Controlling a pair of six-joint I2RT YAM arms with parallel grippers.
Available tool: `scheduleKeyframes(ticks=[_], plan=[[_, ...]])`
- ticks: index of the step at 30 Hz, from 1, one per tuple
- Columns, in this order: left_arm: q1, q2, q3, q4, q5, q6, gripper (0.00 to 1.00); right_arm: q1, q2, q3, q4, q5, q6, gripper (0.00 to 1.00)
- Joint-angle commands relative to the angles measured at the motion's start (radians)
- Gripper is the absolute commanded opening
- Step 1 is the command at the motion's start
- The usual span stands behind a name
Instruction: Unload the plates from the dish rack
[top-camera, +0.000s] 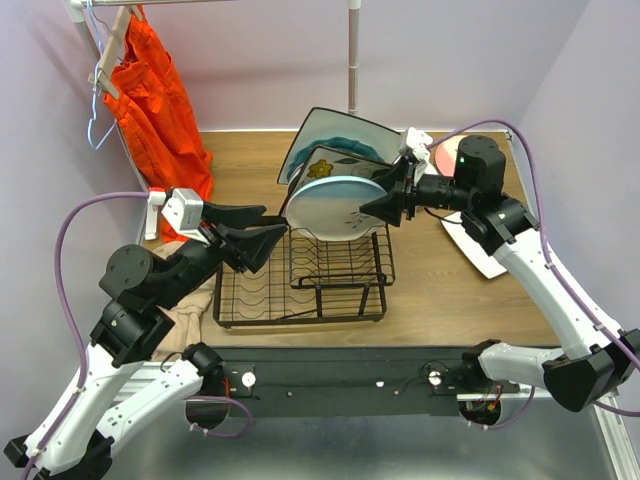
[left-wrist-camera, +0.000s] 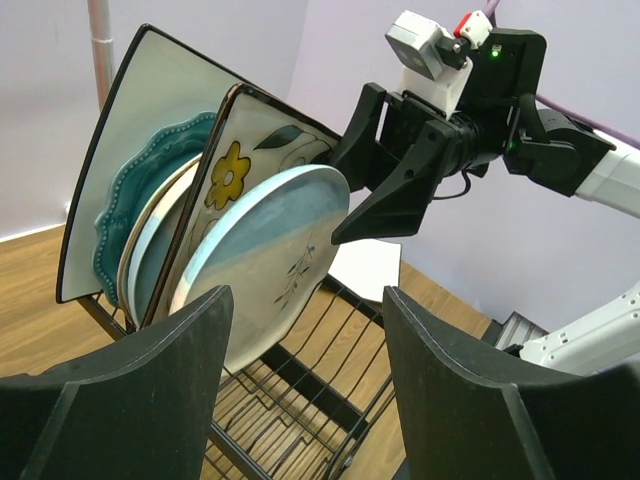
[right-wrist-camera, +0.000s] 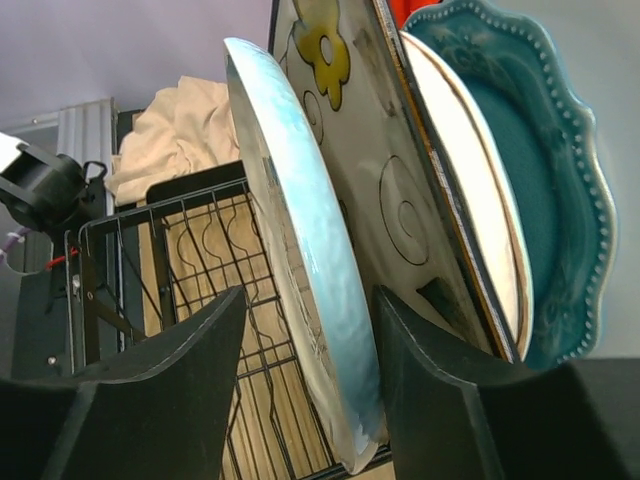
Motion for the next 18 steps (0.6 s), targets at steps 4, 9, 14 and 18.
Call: scheduleKeyframes(ticks=[4, 9, 14, 18], plan=[[0.006, -0.003, -0.011, 0.022, 0.019, 0.009, 0.7, 0.036, -0.021, -0.024, -0.021, 0.02, -0.057, 0.54], [0.006, -0.003, -0.015, 0.029, 0.019, 0.003, 0.71, 0.047, -0.008, -0.023, -0.025, 0.033, -0.069, 0.54], [0.004, -0.001, -0.014, 0.026, 0.017, 0.003, 0.7, 0.065, -0.002, -0.019, -0.033, 0.076, -0.111, 0.51], [0.004, 0.002, -0.014, 0.021, 0.014, 0.003, 0.71, 0.071, -0.001, -0.013, -0.033, 0.099, -0.149, 0.49]])
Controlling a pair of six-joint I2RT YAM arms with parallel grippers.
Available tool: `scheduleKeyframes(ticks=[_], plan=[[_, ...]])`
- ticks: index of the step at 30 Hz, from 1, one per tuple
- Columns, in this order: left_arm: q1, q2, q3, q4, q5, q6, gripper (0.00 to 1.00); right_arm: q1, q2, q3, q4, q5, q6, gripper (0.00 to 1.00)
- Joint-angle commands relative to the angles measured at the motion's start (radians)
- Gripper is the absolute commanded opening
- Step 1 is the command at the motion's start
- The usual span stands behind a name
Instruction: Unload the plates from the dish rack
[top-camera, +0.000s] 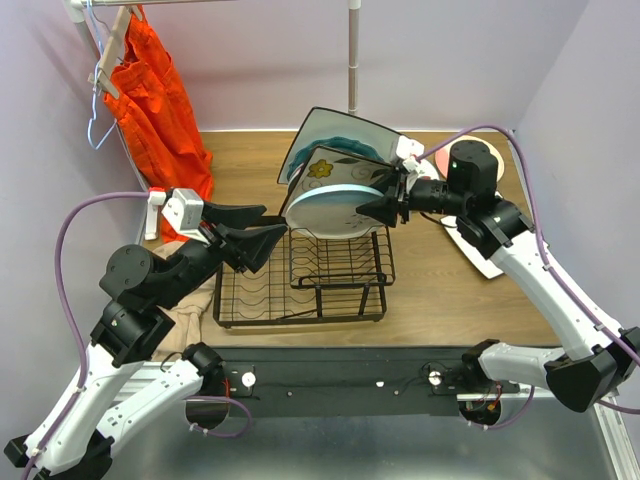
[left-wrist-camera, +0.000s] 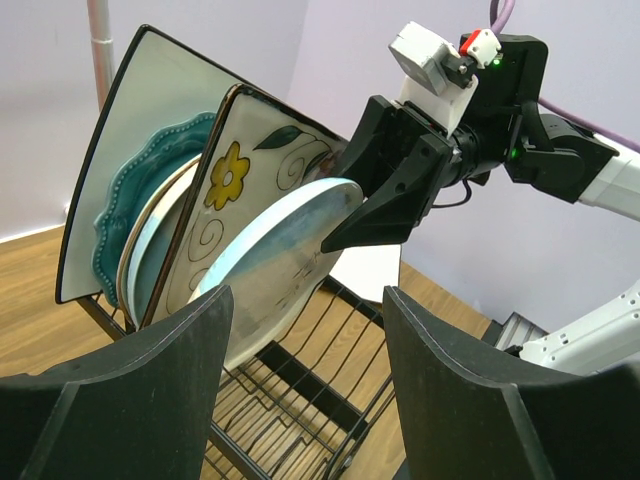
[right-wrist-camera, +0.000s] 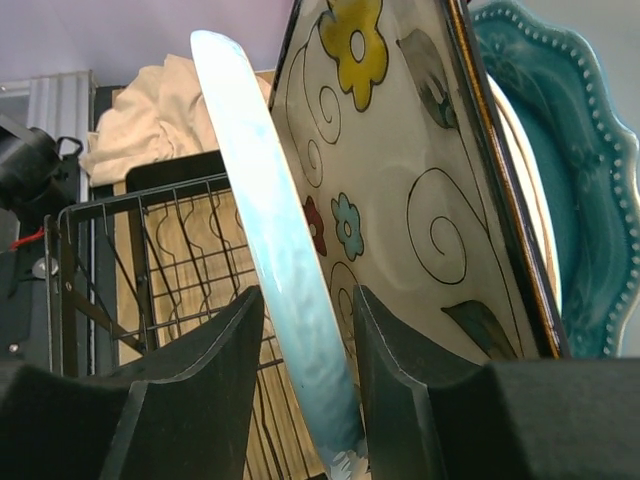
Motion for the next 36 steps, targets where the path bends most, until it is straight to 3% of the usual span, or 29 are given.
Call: scheduleKeyframes(ticks=[1, 6, 16, 36], plan=[[0.004, 0.002, -0.012, 0.018, 0.014, 0.003, 0.7, 0.014, 0.006, 0.008, -0.027, 0.042, -0.068, 0.48], [0.004, 0.006, -0.006, 0.018, 0.016, 0.005, 0.71, 0.013, 0.029, 0.031, -0.031, 0.022, -0.078, 0.42], [0.006, 0.012, 0.009, 0.009, 0.016, 0.008, 0.7, 0.014, 0.02, 0.097, -0.031, 0.036, -0.109, 0.01], [0.006, 0.006, 0.023, 0.007, 0.01, -0.014, 0.7, 0.014, 0.037, 0.309, -0.021, -0.033, -0.074, 0.01]])
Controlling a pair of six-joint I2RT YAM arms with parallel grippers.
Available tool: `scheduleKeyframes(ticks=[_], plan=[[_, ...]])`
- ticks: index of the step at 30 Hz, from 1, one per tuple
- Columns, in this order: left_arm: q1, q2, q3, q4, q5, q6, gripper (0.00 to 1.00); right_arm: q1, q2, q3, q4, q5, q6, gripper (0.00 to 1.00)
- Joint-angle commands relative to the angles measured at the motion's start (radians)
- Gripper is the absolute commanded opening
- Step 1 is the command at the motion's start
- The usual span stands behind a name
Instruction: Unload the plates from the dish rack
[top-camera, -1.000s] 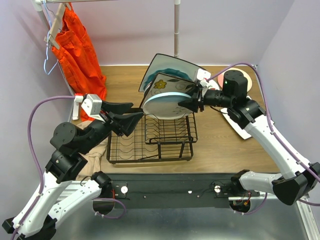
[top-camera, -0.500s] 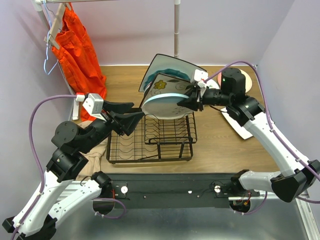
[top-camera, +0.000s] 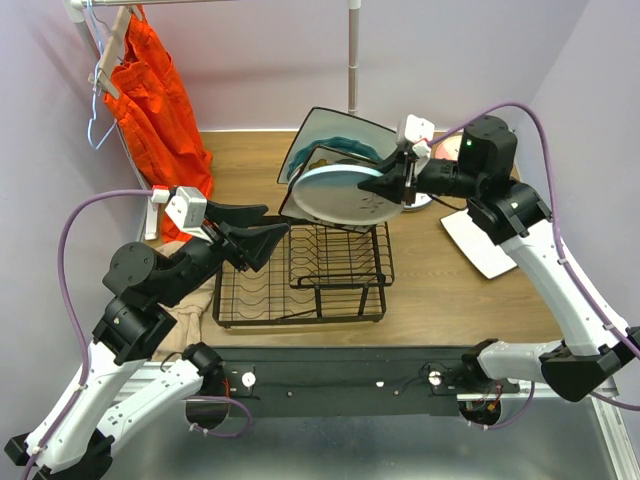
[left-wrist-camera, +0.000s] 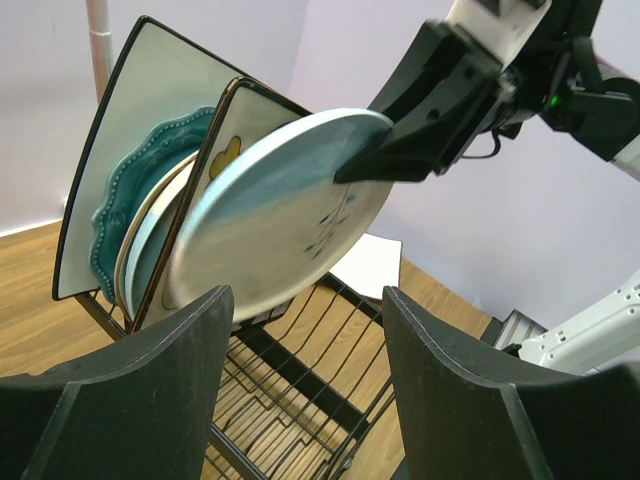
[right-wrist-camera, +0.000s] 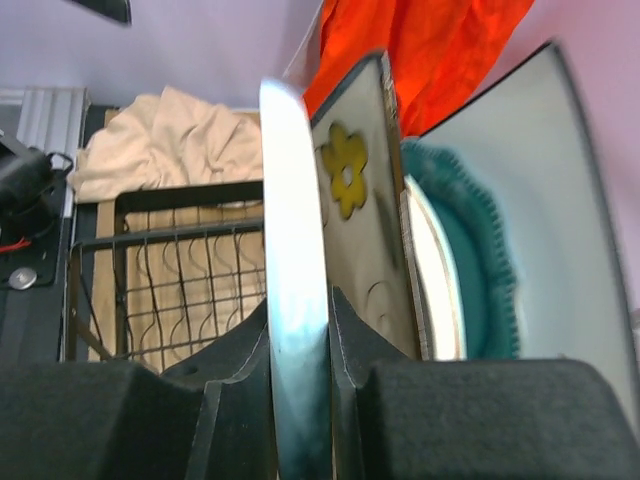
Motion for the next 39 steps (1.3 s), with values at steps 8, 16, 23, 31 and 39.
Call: scheduleKeyframes(ticks=[8, 16, 23, 31, 39], plan=[[0.004, 0.002, 0.034, 0.008, 0.011, -0.013, 0.7, 0.002, -0.049, 0.07, 0.101, 0.008, 0.066, 0.01], [0.004, 0.004, 0.032, 0.016, 0.015, -0.018, 0.7, 0.002, -0.059, 0.098, 0.098, 0.003, 0.132, 0.01], [0.004, 0.005, 0.025, 0.026, 0.018, -0.024, 0.7, 0.002, -0.061, 0.126, 0.091, 0.029, 0.256, 0.01], [0.004, 0.01, 0.042, 0.026, 0.021, -0.03, 0.7, 0.002, -0.078, 0.138, 0.092, 0.099, 0.377, 0.01], [0.004, 0.001, 0.052, 0.022, 0.011, -0.04, 0.7, 0.002, -0.075, 0.168, 0.092, 0.133, 0.587, 0.01]])
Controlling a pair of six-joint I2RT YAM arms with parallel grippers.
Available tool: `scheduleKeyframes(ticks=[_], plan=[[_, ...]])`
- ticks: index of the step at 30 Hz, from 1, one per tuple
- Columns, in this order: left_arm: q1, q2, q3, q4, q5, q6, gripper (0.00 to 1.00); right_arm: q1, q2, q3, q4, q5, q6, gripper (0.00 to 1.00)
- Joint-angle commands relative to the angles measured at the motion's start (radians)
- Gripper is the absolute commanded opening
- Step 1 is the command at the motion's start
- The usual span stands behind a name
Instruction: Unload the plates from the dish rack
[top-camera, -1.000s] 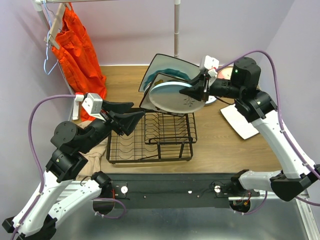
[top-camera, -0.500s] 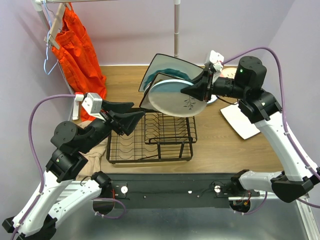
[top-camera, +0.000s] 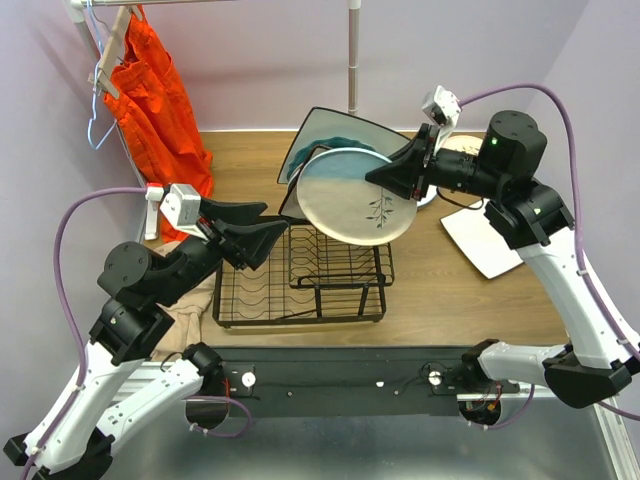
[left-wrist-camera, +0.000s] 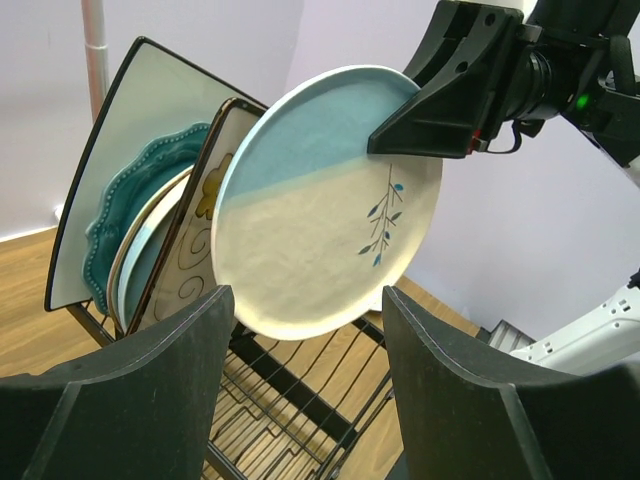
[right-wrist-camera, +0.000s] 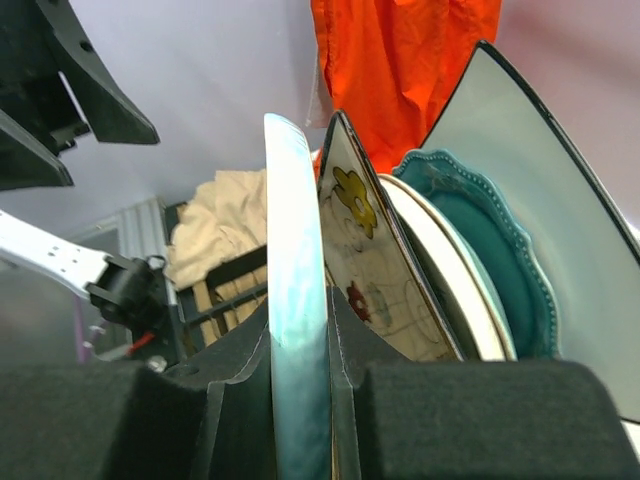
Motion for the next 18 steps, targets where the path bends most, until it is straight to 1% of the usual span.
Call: scheduleKeyframes(ticks=[1, 4, 12, 15, 18], plan=[[0.004, -0.007, 0.028, 0.017, 0.014, -0.017, 0.7, 0.006, -0.035, 0.073, 0.099, 0.053, 0.181, 0.01], [0.004, -0.004, 0.036, 0.011, 0.022, -0.023, 0.7, 0.004, -0.026, 0.097, 0.1, 0.066, 0.258, 0.01], [0.004, -0.018, 0.068, -0.015, 0.019, -0.028, 0.7, 0.004, 0.032, 0.189, 0.114, 0.024, 0.424, 0.01], [0.004, -0.02, 0.077, -0.024, 0.017, -0.031, 0.7, 0.004, 0.048, 0.223, 0.131, 0.05, 0.477, 0.01], [0.004, -0.02, 0.086, -0.029, 0.019, -0.034, 0.7, 0.004, 0.078, 0.267, 0.148, 0.11, 0.522, 0.01]])
